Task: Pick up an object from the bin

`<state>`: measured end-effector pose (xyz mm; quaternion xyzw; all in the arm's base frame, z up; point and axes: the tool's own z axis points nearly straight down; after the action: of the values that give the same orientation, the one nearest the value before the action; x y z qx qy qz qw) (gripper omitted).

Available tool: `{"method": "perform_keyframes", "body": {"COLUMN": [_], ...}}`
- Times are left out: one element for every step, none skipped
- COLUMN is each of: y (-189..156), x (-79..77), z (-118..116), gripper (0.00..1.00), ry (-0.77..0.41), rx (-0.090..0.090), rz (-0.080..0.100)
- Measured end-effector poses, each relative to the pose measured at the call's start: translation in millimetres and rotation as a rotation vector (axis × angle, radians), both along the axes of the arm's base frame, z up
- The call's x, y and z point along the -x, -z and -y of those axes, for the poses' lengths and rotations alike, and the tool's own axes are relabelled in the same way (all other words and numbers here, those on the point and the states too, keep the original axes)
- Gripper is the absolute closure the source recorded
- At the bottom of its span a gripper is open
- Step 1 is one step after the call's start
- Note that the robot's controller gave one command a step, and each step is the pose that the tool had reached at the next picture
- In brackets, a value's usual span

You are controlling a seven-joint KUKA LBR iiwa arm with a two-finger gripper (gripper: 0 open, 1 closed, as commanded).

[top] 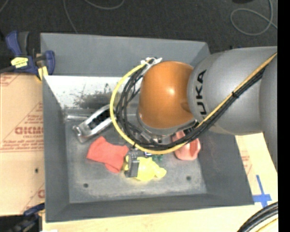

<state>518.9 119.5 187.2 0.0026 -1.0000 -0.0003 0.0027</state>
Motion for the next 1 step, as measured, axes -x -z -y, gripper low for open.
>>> {"method": "perform_keyframes", "body": {"y": [-4.7], "x": [-1.6], "z": [0.8], "gripper": [0.0], "ry": [0.005], "rx": [-0.001], "rz": [0.008]}}
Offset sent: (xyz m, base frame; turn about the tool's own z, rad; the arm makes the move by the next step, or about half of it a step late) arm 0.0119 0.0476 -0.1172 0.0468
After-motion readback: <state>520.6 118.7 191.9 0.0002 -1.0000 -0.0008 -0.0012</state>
